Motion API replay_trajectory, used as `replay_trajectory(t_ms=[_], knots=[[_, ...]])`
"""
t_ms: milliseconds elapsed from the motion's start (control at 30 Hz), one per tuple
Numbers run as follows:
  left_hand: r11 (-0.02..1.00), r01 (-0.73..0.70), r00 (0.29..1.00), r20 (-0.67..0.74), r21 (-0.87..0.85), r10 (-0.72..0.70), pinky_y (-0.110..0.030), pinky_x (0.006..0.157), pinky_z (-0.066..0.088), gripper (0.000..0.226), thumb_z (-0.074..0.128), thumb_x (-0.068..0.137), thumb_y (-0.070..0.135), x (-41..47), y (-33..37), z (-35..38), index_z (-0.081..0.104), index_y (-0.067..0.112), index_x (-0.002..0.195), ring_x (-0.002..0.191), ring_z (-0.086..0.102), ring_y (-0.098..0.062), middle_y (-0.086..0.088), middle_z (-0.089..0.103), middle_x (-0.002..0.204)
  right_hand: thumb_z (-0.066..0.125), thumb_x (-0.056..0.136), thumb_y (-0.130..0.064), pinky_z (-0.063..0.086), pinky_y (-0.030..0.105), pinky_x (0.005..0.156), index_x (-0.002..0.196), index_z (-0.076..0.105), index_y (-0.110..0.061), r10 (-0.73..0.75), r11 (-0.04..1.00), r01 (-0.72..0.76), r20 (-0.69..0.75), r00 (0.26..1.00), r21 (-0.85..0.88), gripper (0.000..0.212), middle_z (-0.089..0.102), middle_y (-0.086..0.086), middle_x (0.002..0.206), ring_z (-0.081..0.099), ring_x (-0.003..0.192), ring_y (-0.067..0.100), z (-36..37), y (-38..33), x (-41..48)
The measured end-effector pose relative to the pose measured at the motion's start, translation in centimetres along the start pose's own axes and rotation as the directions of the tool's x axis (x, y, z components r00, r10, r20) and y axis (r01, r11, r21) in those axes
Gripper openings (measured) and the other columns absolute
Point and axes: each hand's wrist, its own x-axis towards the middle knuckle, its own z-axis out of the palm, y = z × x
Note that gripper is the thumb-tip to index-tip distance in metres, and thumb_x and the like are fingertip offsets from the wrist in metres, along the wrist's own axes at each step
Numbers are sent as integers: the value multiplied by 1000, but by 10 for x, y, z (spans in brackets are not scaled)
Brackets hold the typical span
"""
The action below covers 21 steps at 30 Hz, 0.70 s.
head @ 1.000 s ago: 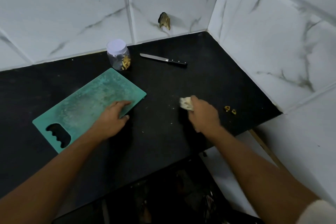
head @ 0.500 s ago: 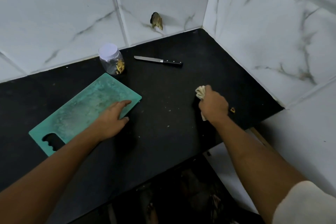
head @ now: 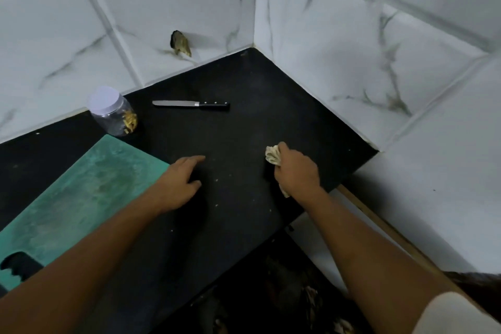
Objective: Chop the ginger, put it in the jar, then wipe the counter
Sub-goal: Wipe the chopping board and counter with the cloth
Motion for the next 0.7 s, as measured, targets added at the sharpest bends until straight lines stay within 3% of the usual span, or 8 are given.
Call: replay_trajectory(t_ms=[133, 267, 333, 533, 700], knots=[[1000, -19, 1000, 0, 6, 19, -39, 119, 36, 69, 68, 95, 13, 14, 10, 4, 37, 22, 156, 142, 43, -22, -7, 41, 156, 56, 96, -27, 45, 38, 69, 119, 49, -20, 53, 994, -46, -62, 997, 97, 25, 67, 11, 109, 67, 94, 34, 0, 0, -11], [999, -34, 999, 27, 33, 33, -40, 121, 32, 70, 67, 95, 13, 34, 24, 14, 36, 23, 157, 146, 38, -25, -7, 39, 159, 57, 96, -30, 52, 42, 78, 132, 44, -25, -200, 980, 200, 31, 979, 15, 38, 64, 7, 120, 68, 102, 34, 27, -34, -55], [998, -48, 998, 39, 41, 47, -41, 121, 31, 70, 67, 95, 13, 44, 33, 17, 35, 22, 157, 146, 36, -25, -8, 39, 159, 58, 97, -31, 52, 41, 78, 138, 43, -26, -204, 979, 204, 14, 979, -10, 44, 62, 7, 122, 68, 102, 34, 25, -24, -45], [996, -83, 991, 103, 13, 81, -42, 122, 32, 70, 67, 96, 14, 60, 53, 20, 35, 24, 157, 147, 36, -24, -5, 37, 160, 61, 93, -25, 47, 39, 72, 122, 46, -20, 177, 982, -172, -69, 982, 77, 33, 64, 12, 112, 67, 97, 37, -11, 65, 9], [997, -81, 989, 128, 8, 80, -42, 121, 34, 70, 67, 96, 15, 64, 57, 19, 34, 26, 157, 146, 36, -23, -5, 37, 159, 57, 95, -18, 51, 43, 81, 127, 50, -10, 484, 871, -454, -170, 858, 188, 35, 67, 19, 118, 67, 103, 40, -35, 131, 9]])
